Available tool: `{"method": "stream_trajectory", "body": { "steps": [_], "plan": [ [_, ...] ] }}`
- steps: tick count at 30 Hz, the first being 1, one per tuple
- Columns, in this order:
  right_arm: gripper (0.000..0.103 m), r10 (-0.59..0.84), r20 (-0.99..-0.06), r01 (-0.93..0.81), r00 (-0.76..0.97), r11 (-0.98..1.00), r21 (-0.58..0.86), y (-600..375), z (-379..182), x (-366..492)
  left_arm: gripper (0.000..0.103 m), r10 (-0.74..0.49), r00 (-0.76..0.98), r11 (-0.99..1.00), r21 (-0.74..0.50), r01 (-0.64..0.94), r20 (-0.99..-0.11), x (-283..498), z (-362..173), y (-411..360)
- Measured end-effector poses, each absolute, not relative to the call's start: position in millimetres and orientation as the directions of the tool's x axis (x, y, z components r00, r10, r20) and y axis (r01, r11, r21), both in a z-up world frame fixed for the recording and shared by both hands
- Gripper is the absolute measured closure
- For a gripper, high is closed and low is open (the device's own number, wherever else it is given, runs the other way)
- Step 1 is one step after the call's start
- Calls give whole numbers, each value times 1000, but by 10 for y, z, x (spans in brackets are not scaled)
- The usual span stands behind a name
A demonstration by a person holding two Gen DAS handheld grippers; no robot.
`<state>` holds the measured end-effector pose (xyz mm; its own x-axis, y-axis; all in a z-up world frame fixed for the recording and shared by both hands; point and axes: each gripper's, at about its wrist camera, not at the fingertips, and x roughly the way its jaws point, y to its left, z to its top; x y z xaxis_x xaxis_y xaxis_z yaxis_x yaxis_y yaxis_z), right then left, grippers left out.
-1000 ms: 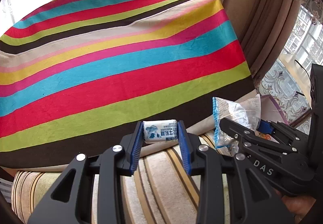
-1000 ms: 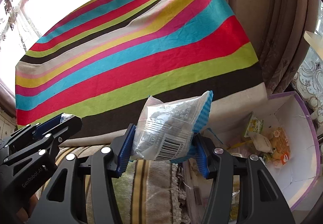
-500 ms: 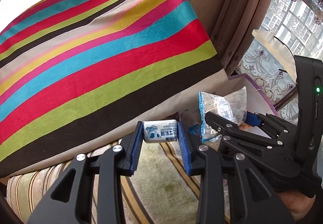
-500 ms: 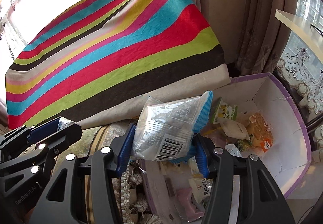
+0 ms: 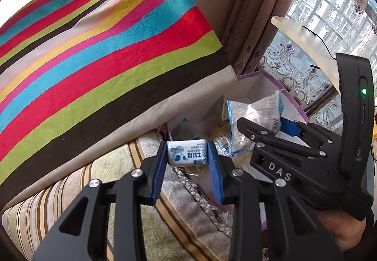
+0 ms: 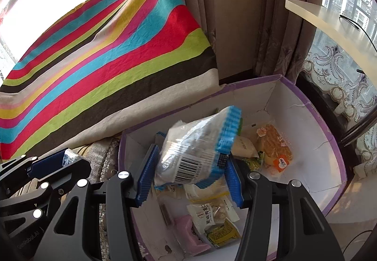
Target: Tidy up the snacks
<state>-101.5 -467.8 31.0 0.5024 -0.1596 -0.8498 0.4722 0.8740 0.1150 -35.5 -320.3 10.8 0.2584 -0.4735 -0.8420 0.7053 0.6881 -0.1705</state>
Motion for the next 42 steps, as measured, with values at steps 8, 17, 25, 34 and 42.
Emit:
{"method": "stream_trajectory", "body": {
  "steps": [8, 17, 25, 34, 42],
  "plan": [
    [51, -193, -848, 501, 493, 860, 96, -4808, 327, -1107, 67, -497, 205, 653, -208, 728, -843, -418, 62, -3322],
    [30, -227, -855, 536, 466, 841, 69, -4822, 329, -1170, 27, -504, 205, 662, -223, 715, -839, -456, 94, -3279],
    [28, -199, -876, 517, 440, 854, 66, -4650, 331, -1388, 22, -467, 179, 716, -251, 652, -866, -603, 36, -3002],
    [28, -187, -877, 517, 442, 852, 79, -4602, 313, -1593, 7, -470, 153, 714, -273, 645, -869, -621, -21, -3011],
    [28, -190, -872, 517, 452, 852, 82, -4608, 337, -1611, 4, -439, 153, 717, -243, 653, -885, -650, -38, -3084]
  ]
}}
